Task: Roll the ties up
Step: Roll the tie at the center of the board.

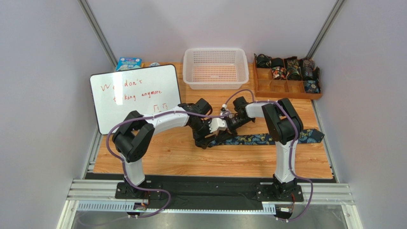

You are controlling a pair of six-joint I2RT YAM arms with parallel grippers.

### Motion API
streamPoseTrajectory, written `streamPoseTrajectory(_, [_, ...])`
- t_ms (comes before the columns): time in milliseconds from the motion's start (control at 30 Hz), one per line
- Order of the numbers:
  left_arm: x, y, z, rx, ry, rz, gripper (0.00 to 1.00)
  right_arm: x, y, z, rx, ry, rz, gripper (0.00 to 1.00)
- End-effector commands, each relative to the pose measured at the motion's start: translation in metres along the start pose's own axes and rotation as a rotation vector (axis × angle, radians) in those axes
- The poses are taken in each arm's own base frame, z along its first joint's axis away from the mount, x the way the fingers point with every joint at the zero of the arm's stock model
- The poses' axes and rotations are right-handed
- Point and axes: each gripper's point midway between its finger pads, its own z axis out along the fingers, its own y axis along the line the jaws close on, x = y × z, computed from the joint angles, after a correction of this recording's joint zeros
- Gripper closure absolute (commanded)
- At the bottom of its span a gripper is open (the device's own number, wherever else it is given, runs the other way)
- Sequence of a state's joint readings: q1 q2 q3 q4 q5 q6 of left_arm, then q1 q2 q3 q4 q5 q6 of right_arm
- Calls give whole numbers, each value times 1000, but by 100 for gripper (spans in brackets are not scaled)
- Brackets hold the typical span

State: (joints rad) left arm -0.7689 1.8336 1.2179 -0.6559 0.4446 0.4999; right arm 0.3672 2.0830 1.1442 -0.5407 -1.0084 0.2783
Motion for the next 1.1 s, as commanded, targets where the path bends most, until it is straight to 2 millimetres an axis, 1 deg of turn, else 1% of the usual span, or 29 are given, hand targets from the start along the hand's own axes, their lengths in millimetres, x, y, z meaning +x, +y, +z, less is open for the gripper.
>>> streamPoseTrajectory(0, [-22,3,-6,-20,-82,17,27,-4,-46,5,188,-13,45,100])
streamPoseTrajectory(100, [-26,10,0,-32,-79,-4,27,-6,-51,4,220,-20,59,100])
streamPoseTrajectory(200, [-28,12,4,-31,-84,-5,28,-8,-54,4,244,-32,64,100])
streamPoseTrajectory(300, [-31,10,7,-27,-93,2,32,-8,-56,5,264,-37,59,100])
streamPoseTrajectory(367, [-36,8,6,-21,-108,12,38,-8,-56,6,272,-37,62,100])
streamPoseTrajectory(433, [-44,8,4,-32,-132,27,45,-8,-56,8,272,-35,62,100])
streamPoseTrajectory(500, [-55,8,0,-36,-170,29,50,-8,-55,10,271,-36,61,100])
streamPoseTrajectory(533, [-60,5,-1,-29,-180,31,53,-9,-54,11,269,-38,60,100])
streamPoseTrajectory(567, [-70,5,-5,-37,-204,37,54,-9,-54,12,269,-36,64,100])
streamPoseTrajectory(667, [-82,1,0,-24,-219,44,55,-11,-50,14,255,-38,58,100])
streamPoseTrajectory(700, [-81,2,7,-22,-204,39,55,-13,-48,14,248,-44,59,100])
streamPoseTrajectory(733, [-85,1,9,-22,-206,42,55,-14,-46,14,246,-46,56,100])
streamPoseTrajectory(767, [-82,1,16,-13,-190,25,55,-14,-45,14,241,-46,53,100])
streamPoseTrajectory(833, [-82,4,21,-14,-181,8,55,-15,-41,14,228,-50,47,100])
streamPoseTrajectory(900, [-73,5,30,-9,-143,-11,55,-16,-38,14,214,-57,50,100])
streamPoseTrajectory(933, [-73,6,32,-8,-133,-12,55,-16,-35,14,201,-57,50,100])
streamPoseTrajectory(967, [-65,5,36,3,-104,-26,55,-17,-32,14,187,-62,45,100])
streamPoseTrajectory(1067, [-54,5,42,-6,-56,-35,54,-17,-18,11,142,-64,32,100])
